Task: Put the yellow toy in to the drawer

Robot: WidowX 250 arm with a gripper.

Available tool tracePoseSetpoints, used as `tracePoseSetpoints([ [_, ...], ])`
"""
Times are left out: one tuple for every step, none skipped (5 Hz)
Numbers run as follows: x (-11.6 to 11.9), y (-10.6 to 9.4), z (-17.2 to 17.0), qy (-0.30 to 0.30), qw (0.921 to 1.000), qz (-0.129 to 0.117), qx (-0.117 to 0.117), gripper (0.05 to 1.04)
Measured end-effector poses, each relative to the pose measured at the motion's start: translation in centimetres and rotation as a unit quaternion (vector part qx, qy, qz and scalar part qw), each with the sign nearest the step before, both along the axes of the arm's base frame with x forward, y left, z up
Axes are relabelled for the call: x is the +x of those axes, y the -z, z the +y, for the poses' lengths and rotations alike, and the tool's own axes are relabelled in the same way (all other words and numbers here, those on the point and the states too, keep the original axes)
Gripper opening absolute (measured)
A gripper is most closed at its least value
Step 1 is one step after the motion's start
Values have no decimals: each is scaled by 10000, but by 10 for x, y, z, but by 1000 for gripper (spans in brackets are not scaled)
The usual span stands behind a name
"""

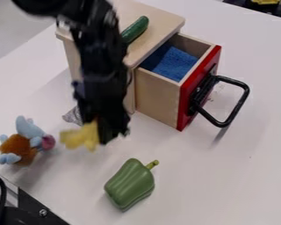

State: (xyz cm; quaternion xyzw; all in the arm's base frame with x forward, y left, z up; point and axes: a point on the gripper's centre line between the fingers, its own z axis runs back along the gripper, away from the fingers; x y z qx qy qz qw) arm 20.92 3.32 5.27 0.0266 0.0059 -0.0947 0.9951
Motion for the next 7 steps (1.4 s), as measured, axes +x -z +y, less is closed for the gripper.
tracePoseSetpoints([
  [17,-50,-18,-254,9992,-317,-29,370],
  [59,-100,-27,-432,9962,-744,95,370],
  [108,-111,-27,-547,9949,-826,192,370],
  [126,-111,-23,-613,9948,-753,320,369],
  [127,-97,-24,-738,9950,-613,281,417],
  [132,-83,-32,-942,9938,-597,38,739],
  [134,-74,-37,-1007,9937,-497,2,991],
])
